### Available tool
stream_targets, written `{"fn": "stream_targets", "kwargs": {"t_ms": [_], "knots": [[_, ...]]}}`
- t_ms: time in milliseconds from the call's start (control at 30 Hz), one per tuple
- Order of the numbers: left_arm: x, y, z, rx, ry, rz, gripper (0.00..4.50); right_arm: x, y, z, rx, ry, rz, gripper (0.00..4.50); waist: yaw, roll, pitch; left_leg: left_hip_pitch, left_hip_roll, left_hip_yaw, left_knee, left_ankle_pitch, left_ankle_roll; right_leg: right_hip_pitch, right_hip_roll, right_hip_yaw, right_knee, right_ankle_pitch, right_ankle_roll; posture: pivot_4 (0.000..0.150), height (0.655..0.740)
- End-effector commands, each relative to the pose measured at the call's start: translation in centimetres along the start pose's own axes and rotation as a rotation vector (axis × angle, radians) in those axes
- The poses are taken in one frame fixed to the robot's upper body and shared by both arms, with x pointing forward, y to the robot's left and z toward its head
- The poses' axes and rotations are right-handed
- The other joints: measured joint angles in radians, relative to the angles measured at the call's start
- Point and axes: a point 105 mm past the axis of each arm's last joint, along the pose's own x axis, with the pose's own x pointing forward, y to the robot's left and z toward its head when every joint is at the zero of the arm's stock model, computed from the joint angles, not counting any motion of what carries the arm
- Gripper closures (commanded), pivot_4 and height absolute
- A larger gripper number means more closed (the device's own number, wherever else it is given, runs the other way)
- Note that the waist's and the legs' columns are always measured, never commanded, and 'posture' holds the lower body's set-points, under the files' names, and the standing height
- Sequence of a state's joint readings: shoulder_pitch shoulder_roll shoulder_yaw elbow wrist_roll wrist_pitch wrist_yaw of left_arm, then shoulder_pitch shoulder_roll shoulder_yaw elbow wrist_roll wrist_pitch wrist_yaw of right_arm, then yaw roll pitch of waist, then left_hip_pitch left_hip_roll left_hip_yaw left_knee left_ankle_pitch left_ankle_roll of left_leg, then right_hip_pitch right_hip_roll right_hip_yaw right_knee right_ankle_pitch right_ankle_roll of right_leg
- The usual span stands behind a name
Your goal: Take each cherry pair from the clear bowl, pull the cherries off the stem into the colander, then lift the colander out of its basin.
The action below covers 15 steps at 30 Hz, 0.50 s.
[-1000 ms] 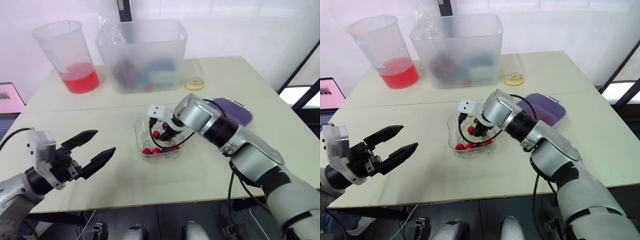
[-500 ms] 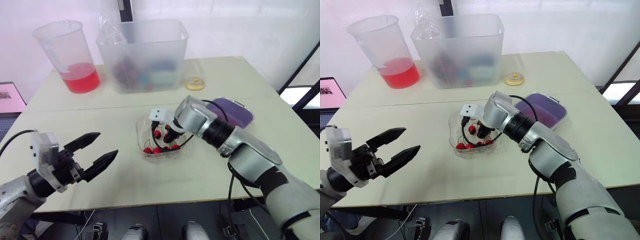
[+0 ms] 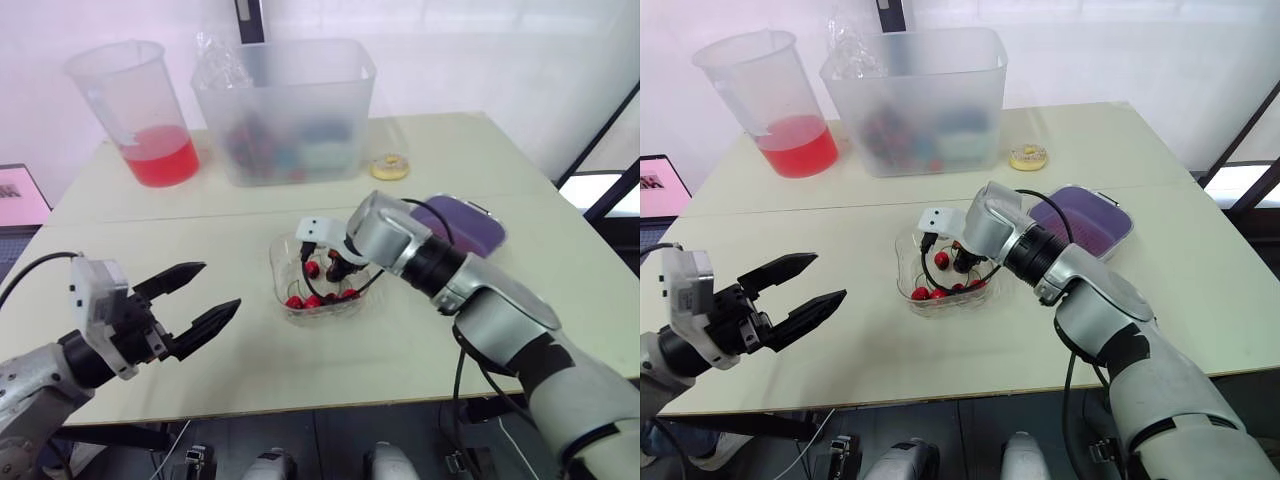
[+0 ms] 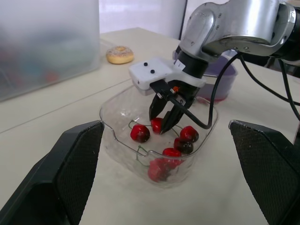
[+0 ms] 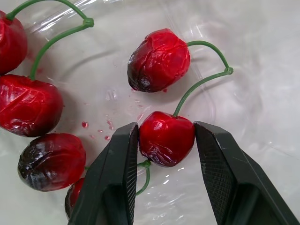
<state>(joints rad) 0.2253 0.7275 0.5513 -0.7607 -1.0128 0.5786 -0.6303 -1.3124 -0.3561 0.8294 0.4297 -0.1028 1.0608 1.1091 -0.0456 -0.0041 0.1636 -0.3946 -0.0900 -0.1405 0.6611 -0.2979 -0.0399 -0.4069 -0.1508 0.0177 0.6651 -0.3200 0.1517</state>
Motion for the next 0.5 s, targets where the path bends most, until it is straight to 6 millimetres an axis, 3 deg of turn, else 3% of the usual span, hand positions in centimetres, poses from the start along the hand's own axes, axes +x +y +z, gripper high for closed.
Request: {"fn": "stream_targets", "kwargs": {"t_ms": [33, 200, 333, 500], "knots": [[0.0, 0.2, 0.7, 0.026, -0.029, -0.003, 0.0, -2.8, -0.4, 1.6, -0.097, -0.111, -0.035, 2.58, 0.002, 0.0, 0.0, 0.0, 0.0, 0.0, 0.0, 0.0, 0.0, 0.0, 0.0, 0.0, 0.0, 0.0, 0.0, 0.15, 0.74], [0.1, 1.1, 0.7, 0.024, -0.03, 0.001, 0.0, -4.8, -0.4, 1.6, -0.145, -0.194, -0.073, 2.58, 0.002, 0.0, 0.0, 0.0, 0.0, 0.0, 0.0, 0.0, 0.0, 0.0, 0.0, 0.0, 0.0, 0.0, 0.0, 0.15, 0.74], [0.8, 2.0, 0.9, 0.015, -0.03, -0.003, 0.0, -6.5, 0.0, 2.9, -0.238, -0.345, -0.104, 2.58, 0.001, 0.0, 0.0, 0.0, 0.0, 0.0, 0.0, 0.0, 0.0, 0.0, 0.0, 0.0, 0.0, 0.0, 0.0, 0.15, 0.74], [1.4, 2.5, 1.1, 0.016, -0.028, -0.045, 0.0, -6.9, 0.5, 3.6, -0.259, -0.445, -0.111, 2.58, 0.001, 0.0, 0.0, 0.0, 0.0, 0.0, 0.0, 0.0, 0.0, 0.0, 0.0, 0.0, 0.0, 0.0, 0.0, 0.15, 0.74]]}}
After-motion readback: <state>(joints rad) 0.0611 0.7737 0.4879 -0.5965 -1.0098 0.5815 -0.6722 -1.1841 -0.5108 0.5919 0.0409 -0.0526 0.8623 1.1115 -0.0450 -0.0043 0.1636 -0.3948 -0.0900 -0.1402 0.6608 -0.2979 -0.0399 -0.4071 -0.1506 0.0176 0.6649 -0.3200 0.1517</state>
